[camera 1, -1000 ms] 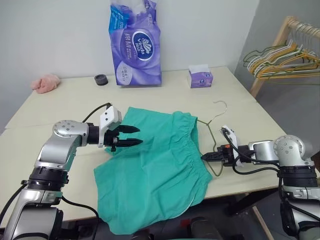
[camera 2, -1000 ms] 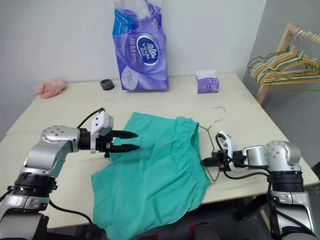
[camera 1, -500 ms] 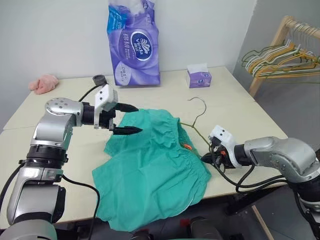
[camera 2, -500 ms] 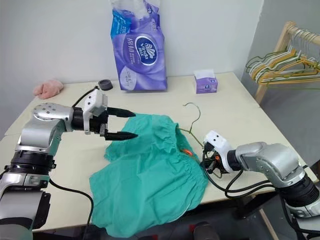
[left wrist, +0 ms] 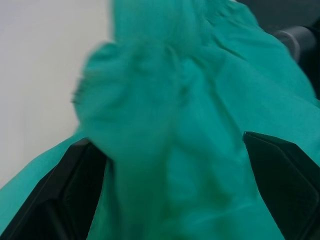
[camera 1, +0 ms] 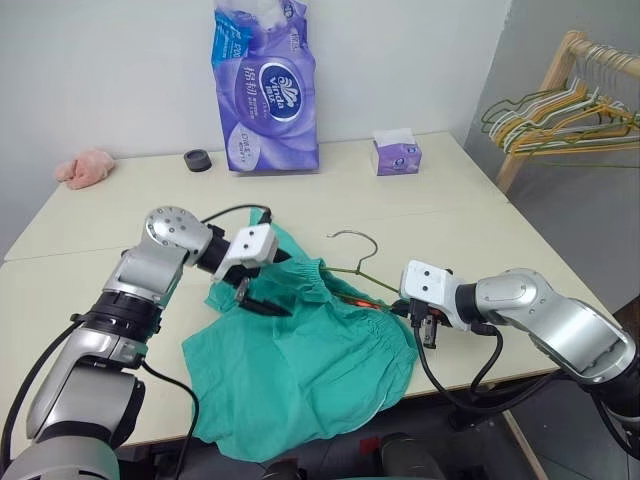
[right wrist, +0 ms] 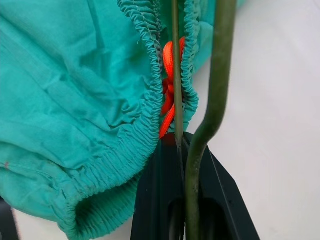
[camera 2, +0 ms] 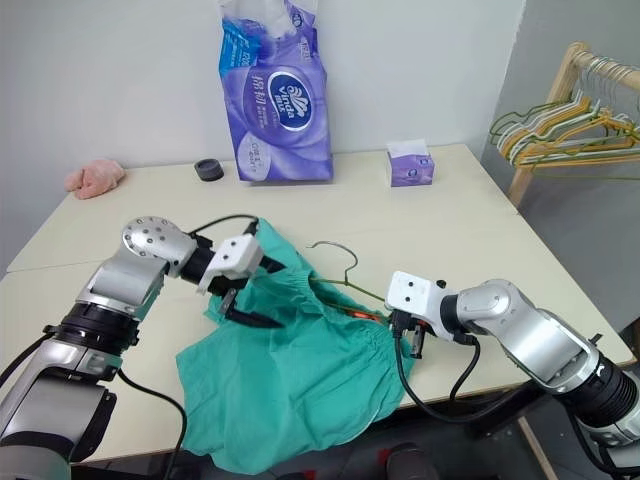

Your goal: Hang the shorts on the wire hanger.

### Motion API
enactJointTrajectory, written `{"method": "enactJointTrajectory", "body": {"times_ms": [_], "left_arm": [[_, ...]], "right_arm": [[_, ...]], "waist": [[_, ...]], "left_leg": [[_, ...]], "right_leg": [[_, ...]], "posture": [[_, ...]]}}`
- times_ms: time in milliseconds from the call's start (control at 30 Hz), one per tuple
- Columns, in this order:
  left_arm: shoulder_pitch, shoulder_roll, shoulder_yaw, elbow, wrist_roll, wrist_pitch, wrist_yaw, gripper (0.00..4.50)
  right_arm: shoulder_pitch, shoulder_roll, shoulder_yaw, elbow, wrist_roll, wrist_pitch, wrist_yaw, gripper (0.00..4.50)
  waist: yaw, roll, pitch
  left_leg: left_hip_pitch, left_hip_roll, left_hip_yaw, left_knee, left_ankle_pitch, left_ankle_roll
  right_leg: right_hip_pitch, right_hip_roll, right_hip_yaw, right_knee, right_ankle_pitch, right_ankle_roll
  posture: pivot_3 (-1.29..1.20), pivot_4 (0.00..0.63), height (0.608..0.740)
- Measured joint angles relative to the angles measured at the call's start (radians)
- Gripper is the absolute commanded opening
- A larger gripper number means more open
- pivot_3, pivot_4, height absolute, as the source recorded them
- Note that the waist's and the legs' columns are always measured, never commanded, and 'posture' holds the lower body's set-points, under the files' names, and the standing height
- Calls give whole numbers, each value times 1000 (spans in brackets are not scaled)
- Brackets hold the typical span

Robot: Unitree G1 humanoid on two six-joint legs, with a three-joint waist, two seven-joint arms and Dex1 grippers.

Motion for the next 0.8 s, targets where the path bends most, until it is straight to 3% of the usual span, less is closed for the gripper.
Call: {"method": "enactJointTrajectory", "body": {"times_ms": [67, 500, 800], "left_arm": [[-2, -1, 0, 4, 3, 4, 0, 3951], [8, -7, 10, 51, 58, -36, 15, 124], [26, -17, 21, 56, 71, -37, 39, 19]], "right_arm": [[0, 0, 0, -4, -23, -19, 6, 0], [2, 18, 0, -25, -157, -136, 68, 0], [4, 30, 0, -32, -196, -138, 103, 0]], "waist": [[1, 0, 0], [-7, 0, 0], [-11, 0, 0]], "left_leg": [[0, 0, 0, 0, 0, 0], [0, -1, 0, 0, 0, 0], [0, -1, 0, 0, 0, 0]], "right_leg": [[0, 0, 0, 0, 0, 0], [0, 0, -1, 0, 0, 0], [0, 0, -1, 0, 0, 0]], "posture": [[-248, 32, 740], [-250, 37, 740], [-259, 37, 740]]}}
